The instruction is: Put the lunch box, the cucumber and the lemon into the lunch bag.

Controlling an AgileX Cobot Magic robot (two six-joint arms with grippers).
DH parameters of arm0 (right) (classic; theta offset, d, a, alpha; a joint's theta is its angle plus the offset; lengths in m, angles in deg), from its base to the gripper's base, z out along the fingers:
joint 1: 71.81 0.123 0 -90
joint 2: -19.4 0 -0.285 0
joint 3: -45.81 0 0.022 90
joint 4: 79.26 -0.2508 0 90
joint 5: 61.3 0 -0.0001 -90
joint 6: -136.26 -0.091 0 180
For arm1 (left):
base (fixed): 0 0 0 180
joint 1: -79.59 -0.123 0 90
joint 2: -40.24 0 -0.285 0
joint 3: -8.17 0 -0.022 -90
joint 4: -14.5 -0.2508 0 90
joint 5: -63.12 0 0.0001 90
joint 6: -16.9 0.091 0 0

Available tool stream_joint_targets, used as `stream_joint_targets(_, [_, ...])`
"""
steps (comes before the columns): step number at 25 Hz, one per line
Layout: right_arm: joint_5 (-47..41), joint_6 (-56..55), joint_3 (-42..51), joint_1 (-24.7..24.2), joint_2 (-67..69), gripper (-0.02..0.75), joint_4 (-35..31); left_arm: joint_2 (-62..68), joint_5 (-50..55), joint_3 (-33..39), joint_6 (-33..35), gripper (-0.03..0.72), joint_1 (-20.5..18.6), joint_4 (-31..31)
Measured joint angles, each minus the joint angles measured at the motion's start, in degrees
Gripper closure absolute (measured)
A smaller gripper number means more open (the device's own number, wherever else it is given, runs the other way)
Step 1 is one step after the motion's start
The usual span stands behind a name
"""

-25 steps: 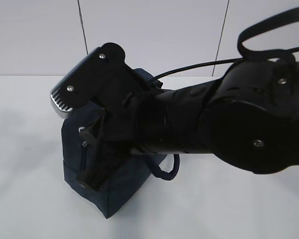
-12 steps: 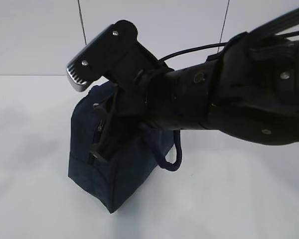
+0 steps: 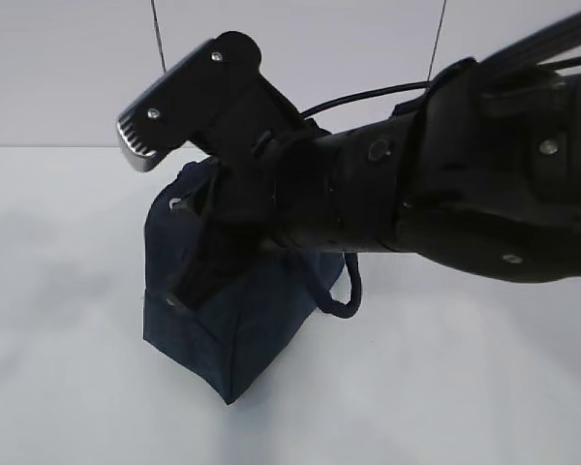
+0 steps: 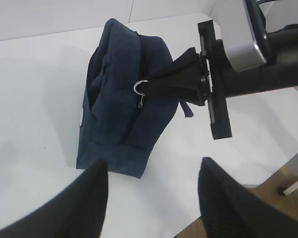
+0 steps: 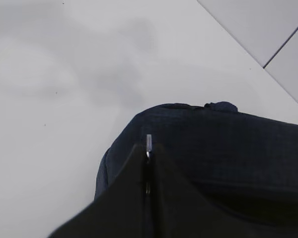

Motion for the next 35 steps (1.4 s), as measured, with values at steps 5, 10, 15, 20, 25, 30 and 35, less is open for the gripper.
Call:
stream_joint_targets(5, [1.24,-0.09,-0.09,0.91,2.13,0.717,0.45,0.0,0.0,0.0,0.0,0.284,0.0,0.0])
stream_joint_targets(10, [2.84,-7.26,-0.45,1.79,2.47,0.717,8.49,0.0,0.0,0.0,0.0,0.284,0.0,0.0])
stream_joint_targets(15, [2.6,-13.85,-0.56,1.79,2.47,0.717,15.79,0.0,0.0,0.0,0.0,0.284,0.0,0.0])
stream_joint_targets(20, [1.71,-14.56,-0.66,1.79,2.5,0.717,16.4,0.0,0.0,0.0,0.0,0.284,0.0,0.0])
stream_joint_targets(25, [-1.53,-14.56,-1.1,2.25,2.5,0.717,15.99,0.0,0.0,0.0,0.0,0.284,0.0,0.0])
stream_joint_targets(30, [-5.73,-14.56,-1.1,4.45,2.5,0.717,15.77,0.0,0.0,0.0,0.0,0.284,0.0,0.0])
stream_joint_targets(35, [-7.01,-14.56,-1.21,6.76,2.5,0.717,15.51,0.0,0.0,0.0,0.0,0.284,0.0,0.0])
